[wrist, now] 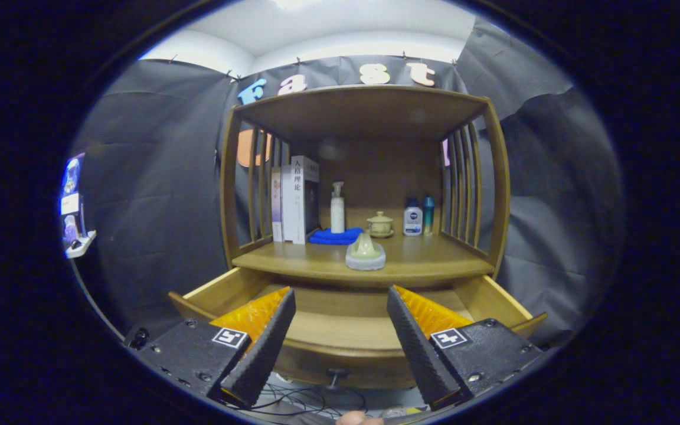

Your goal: Pull open the drawer, take out the items inside it, and place them on the countertop above the cabinet.

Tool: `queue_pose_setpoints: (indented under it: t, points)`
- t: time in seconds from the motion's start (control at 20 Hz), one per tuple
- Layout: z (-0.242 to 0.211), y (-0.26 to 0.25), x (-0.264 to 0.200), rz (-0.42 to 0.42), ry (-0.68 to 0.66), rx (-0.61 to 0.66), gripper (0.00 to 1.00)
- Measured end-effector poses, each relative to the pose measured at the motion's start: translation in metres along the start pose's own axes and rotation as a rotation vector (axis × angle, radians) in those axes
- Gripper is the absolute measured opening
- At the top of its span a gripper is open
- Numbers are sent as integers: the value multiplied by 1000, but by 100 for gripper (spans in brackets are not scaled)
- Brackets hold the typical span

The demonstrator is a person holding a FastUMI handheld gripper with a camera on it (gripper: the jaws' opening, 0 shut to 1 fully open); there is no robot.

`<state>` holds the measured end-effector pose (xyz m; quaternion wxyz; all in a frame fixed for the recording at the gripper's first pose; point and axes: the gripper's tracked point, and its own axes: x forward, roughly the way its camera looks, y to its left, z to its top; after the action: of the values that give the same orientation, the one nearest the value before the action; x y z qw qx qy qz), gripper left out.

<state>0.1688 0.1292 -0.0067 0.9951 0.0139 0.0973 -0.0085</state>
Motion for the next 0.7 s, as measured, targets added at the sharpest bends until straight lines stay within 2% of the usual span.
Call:
queue_pose_setpoints:
  t: [0.45, 0.7]
  points:
    - [-74, -1, -25, -53, -8, -24, 98]
    - [-101, -12, -16, -102, 26, 55, 98]
